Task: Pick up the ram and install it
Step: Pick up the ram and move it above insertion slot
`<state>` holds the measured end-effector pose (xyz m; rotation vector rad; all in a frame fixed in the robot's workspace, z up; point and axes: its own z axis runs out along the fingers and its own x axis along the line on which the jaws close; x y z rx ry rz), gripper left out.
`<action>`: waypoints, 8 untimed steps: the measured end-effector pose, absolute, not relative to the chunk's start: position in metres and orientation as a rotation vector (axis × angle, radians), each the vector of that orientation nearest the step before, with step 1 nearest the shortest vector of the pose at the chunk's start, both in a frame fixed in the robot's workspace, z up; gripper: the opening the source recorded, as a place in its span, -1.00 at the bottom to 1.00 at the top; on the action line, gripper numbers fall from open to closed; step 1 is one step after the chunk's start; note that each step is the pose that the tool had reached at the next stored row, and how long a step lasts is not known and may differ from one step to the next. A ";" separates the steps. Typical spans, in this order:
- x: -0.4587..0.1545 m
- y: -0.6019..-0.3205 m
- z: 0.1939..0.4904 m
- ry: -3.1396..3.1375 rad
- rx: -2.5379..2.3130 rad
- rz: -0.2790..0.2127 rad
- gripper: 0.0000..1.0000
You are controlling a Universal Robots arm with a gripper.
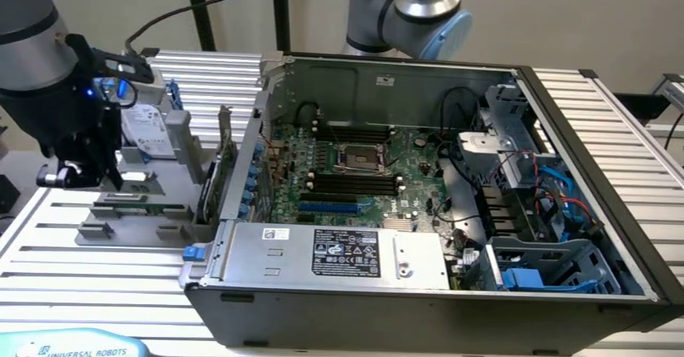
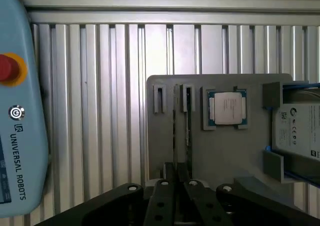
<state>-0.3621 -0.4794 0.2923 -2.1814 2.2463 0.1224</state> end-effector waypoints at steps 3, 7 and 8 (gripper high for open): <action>-0.359 -0.476 0.306 2.246 -2.182 0.123 -0.73; -0.354 -0.471 0.320 2.246 -2.182 0.122 -0.73; -0.352 -0.470 0.324 2.246 -2.181 0.122 -0.73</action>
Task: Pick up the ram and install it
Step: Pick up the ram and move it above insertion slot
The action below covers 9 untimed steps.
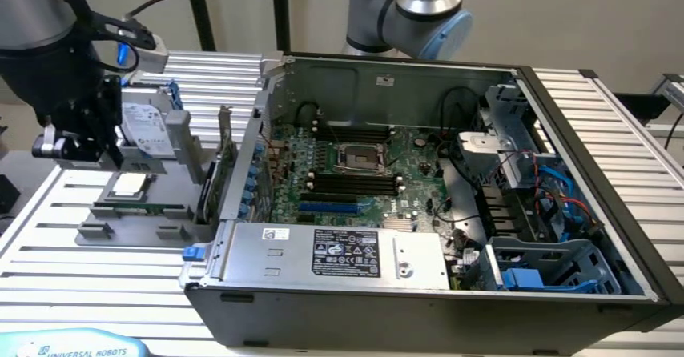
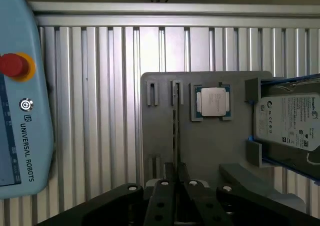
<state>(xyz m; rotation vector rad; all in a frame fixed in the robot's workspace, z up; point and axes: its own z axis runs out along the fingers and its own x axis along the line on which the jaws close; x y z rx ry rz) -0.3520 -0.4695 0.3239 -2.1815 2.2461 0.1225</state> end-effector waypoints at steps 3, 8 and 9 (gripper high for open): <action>-0.347 -0.465 0.334 2.246 -2.182 0.123 -0.73; -0.338 -0.459 0.351 2.246 -2.181 0.122 -0.73; -0.335 -0.458 0.354 2.246 -2.181 0.123 -0.73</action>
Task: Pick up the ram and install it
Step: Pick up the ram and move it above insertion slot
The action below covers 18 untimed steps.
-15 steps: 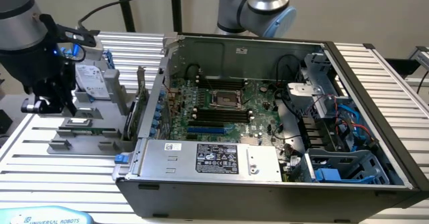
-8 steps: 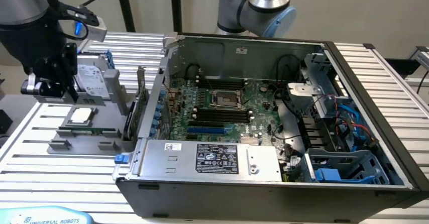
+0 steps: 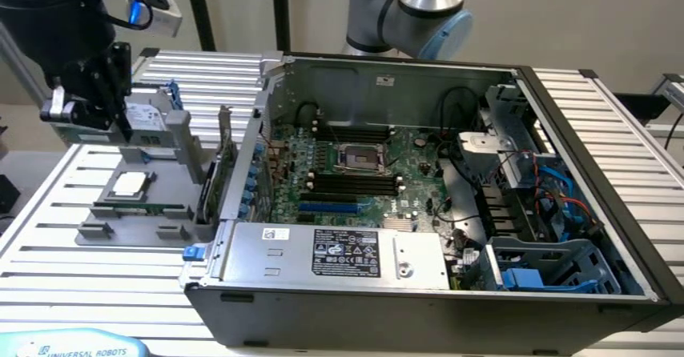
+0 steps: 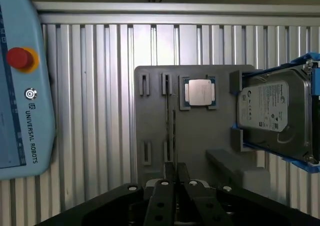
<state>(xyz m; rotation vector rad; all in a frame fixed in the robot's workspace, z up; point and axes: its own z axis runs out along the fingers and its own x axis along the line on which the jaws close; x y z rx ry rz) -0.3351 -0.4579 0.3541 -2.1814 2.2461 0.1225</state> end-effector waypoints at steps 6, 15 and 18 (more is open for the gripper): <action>-0.315 -0.454 0.370 2.247 -2.183 0.126 -0.73; -0.276 -0.453 0.377 2.253 -2.188 0.138 -0.73; -0.263 -0.452 0.378 2.255 -2.189 0.143 -0.73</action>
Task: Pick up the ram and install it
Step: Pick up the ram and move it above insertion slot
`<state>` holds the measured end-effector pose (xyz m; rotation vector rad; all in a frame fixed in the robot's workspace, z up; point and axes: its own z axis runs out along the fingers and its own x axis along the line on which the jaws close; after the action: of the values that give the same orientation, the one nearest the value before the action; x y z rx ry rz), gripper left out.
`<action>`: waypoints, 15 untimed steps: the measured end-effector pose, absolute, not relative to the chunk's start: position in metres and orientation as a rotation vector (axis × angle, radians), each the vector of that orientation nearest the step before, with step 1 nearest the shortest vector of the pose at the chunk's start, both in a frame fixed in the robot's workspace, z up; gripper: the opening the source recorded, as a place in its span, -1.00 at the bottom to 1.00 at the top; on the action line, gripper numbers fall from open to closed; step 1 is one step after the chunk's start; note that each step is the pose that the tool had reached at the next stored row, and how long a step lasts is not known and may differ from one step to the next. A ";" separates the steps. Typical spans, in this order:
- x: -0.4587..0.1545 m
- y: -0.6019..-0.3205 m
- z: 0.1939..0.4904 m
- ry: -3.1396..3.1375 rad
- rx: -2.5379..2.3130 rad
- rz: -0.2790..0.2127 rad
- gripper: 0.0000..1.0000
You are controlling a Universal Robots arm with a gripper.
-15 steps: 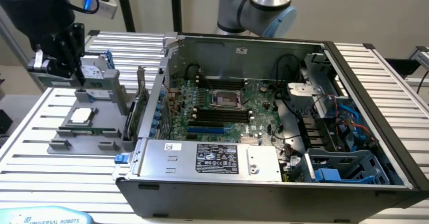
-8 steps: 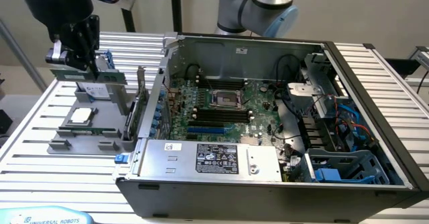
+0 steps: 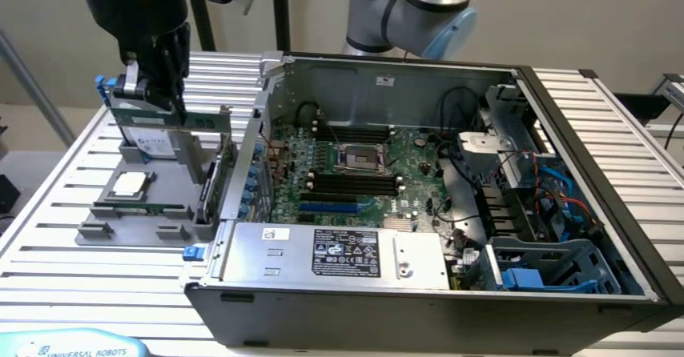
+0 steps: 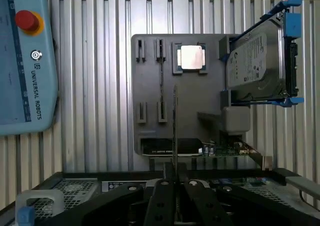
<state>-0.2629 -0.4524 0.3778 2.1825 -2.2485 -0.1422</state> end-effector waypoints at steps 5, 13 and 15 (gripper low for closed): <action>-0.240 -0.452 0.380 -2.245 2.179 -0.149 -0.73; -0.205 -0.451 0.382 -2.239 2.172 -0.161 -0.73; -0.197 -0.450 0.382 -2.237 2.170 -0.165 -0.73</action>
<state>-0.1969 -0.4499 0.3822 2.1701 -2.2372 -0.1651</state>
